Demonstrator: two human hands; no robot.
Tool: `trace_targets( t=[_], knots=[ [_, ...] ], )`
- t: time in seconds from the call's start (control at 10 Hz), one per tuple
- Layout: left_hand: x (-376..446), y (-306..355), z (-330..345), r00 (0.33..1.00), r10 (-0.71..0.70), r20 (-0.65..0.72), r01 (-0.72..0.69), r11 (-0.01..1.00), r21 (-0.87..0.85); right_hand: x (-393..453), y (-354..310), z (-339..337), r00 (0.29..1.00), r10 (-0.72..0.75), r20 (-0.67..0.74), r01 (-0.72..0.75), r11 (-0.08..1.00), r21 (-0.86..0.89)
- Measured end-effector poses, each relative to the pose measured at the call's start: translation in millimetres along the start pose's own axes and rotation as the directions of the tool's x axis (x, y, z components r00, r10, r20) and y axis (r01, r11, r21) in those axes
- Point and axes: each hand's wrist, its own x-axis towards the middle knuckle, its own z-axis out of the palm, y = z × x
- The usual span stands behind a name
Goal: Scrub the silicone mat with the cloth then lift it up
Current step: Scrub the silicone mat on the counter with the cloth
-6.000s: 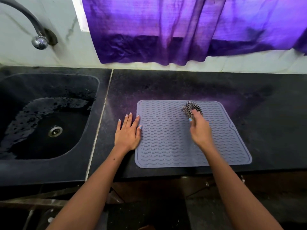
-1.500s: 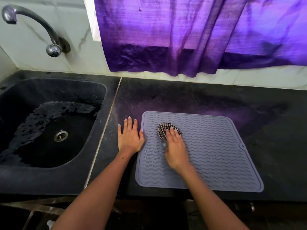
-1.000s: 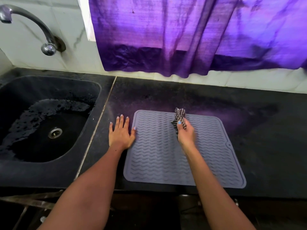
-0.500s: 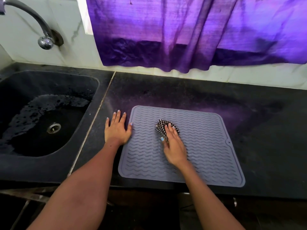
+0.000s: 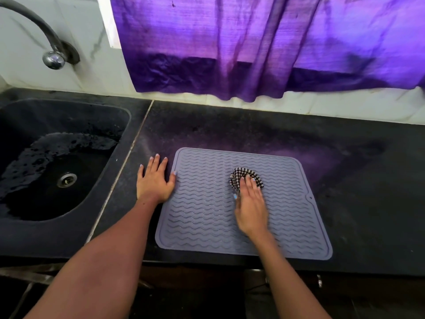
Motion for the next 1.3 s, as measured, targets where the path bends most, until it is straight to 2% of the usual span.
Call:
trace_targets(
  t=[0.1, 0.2, 0.3, 0.4, 0.5, 0.6, 0.7, 0.8, 0.9, 1.0, 1.1, 1.2, 1.3],
  knots=[
    [0.4, 0.5, 1.0, 1.0, -0.001, -0.008, 0.001, 1.0, 0.002, 3.6, 7.0, 6.1, 0.999, -0.035, 0.005, 0.035, 0.996, -0.08],
    [0.1, 0.2, 1.2, 1.0, 0.0, 0.0, 0.0, 1.0, 0.002, 8.3, 11.7, -0.7, 0.996, -0.061, 0.067, 0.058, 0.997, 0.047],
    [-0.4, -0.7, 0.8, 1.0, -0.002, 0.002, 0.002, 1.0, -0.001, 18.4, 17.2, -12.6, 0.99, 0.089, 0.107, -0.13, 0.871, 0.475],
    [-0.5, -0.3, -0.6, 1.0, 0.003, 0.004, -0.003, 1.0, 0.001, 30.5, 21.4, -32.6, 0.907, 0.39, 0.162, -0.308, 0.349, 0.885],
    [-0.7, 0.2, -0.7, 1.0, -0.001, 0.005, 0.001, 1.0, 0.0, 22.2, 30.8, -50.2, 0.882, 0.464, -0.078, -0.264, 0.626, 0.734],
    [0.1, -1.2, 0.3, 1.0, 0.0, -0.008, 0.0, 1.0, 0.003, 8.1, 45.1, -44.0, 0.955, 0.248, -0.162, -0.185, 0.926, 0.329],
    [0.6, -1.3, 1.7, 1.0, -0.006, -0.003, 0.007, 1.0, 0.008, 0.4, 57.3, -19.8, 0.993, 0.115, -0.032, -0.116, 0.992, -0.045],
    [1.1, -0.9, 2.4, 1.0, -0.012, -0.009, 0.012, 1.0, 0.012, 3.5, 62.6, -16.5, 0.998, 0.059, -0.02, -0.061, 0.991, -0.119],
    [1.0, -0.3, 2.7, 1.0, -0.009, -0.004, 0.009, 1.0, 0.013, 12.0, 67.4, -30.4, 0.995, 0.087, 0.054, -0.092, 0.99, 0.109],
    [0.5, -0.6, 1.1, 1.0, -0.01, 0.0, 0.01, 1.0, 0.012, 31.5, 83.4, -53.4, 0.951, 0.255, 0.176, -0.309, 0.744, 0.593],
    [0.3, -0.1, 0.5, 1.0, -0.008, 0.003, 0.008, 1.0, 0.007, 41.4, 99.9, -78.0, 0.874, 0.482, 0.056, -0.385, 0.618, 0.686],
    [0.5, 0.0, 1.1, 1.0, -0.011, -0.005, 0.011, 1.0, 0.008, 29.2, 103.5, -84.7, 0.895, 0.422, -0.146, -0.333, 0.849, 0.41],
    [0.9, -0.3, 1.6, 1.0, -0.012, -0.006, 0.012, 1.0, 0.016, 13.6, 102.3, -57.2, 0.966, 0.238, -0.097, -0.227, 0.967, 0.114]
  ],
)
